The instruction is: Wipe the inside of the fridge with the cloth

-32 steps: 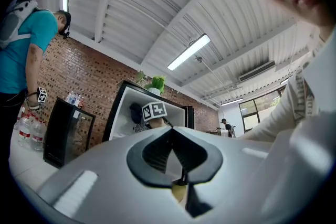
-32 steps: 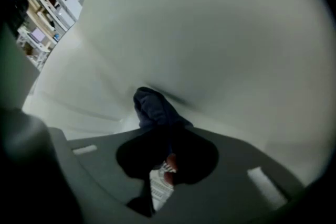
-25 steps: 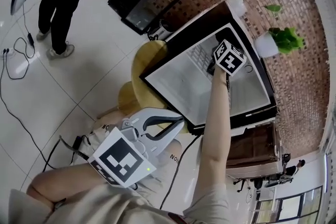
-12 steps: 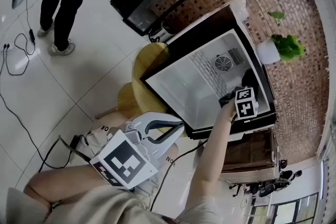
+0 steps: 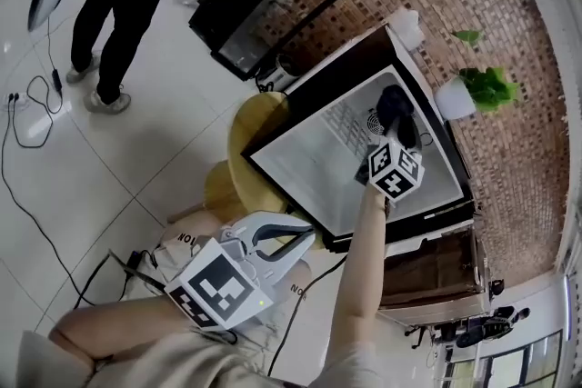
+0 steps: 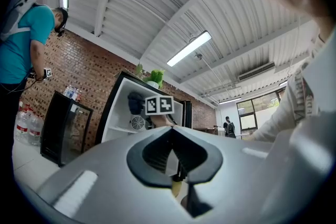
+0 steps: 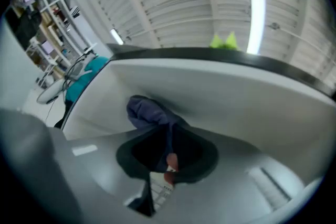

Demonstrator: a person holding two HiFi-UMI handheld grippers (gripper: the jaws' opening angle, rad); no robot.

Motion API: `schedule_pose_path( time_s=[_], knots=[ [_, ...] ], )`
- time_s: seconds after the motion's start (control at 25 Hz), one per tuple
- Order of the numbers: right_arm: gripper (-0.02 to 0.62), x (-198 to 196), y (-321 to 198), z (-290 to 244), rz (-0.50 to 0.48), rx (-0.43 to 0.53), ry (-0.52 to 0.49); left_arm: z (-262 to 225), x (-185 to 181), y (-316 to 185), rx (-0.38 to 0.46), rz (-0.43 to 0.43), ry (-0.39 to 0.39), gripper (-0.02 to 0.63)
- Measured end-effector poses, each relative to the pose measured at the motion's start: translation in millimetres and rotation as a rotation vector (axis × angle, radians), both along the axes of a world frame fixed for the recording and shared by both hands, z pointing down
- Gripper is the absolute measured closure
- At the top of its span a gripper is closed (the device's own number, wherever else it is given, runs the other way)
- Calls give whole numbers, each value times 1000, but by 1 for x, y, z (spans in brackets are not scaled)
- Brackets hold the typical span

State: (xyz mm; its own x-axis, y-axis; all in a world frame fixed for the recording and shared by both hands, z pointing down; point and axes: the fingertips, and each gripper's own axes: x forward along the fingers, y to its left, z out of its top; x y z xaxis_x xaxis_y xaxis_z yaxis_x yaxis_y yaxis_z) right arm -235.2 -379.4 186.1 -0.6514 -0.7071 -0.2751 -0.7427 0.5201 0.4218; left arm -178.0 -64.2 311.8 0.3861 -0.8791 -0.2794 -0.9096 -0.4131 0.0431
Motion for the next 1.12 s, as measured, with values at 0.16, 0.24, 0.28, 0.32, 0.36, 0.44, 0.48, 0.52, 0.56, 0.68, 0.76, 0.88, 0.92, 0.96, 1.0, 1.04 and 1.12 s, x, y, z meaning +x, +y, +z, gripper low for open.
schedule_pose_path(
  time_s=[0.16, 0.24, 0.28, 0.32, 0.36, 0.44, 0.48, 0.52, 0.56, 0.68, 0.76, 0.88, 0.92, 0.96, 1.0, 1.04, 1.12],
  knots=[
    [555, -73, -1, 4, -51, -109, 103, -1, 11, 4, -7, 12, 1, 604],
    [555, -79, -10, 0, -39, -147, 51, 2, 15, 3, -13, 15, 3, 604],
    [555, -75, -14, -4, -33, -149, 16, 4, 17, 2, -14, 17, 3, 604],
    [555, -66, -17, -8, -27, -141, -19, 5, 18, 1, -14, 17, 2, 604],
    [555, -55, -19, -12, -19, -130, -50, 6, 18, 1, -13, 17, 1, 604],
    [555, -24, -24, -16, 0, -115, -105, 3, 15, 1, -9, 13, -4, 604],
    [555, -5, -27, -18, 17, -107, -135, 1, 12, 1, -7, 11, -6, 604],
    [555, 16, -32, -20, 41, -95, -164, 0, 11, 0, -8, 9, -9, 604],
    [555, 40, -37, -20, 69, -84, -192, 0, 10, -2, -11, 8, -10, 604],
    [555, 124, -58, -14, 156, -138, -329, 15, 20, -17, -40, 18, 4, 604],
    [555, 175, -76, -12, 206, -222, -464, 23, 25, -31, -65, 20, 8, 604],
    [555, 197, -78, -16, 222, -288, -526, 17, 23, -32, -92, 10, 9, 604],
    [555, 190, -71, -17, 208, -294, -509, 14, 20, -28, -94, 6, 10, 604],
    [555, 179, -61, -18, 186, -290, -481, 12, 16, -23, -94, 2, 12, 604],
    [555, 164, -49, -18, 157, -273, -442, 10, 12, -18, -91, -2, 15, 604],
    [555, 147, -36, -17, 124, -246, -392, 10, 9, -14, -89, -5, 16, 604],
    [555, 105, -13, -10, 49, -185, -271, 14, 7, -8, -84, -10, 17, 604]
  ],
)
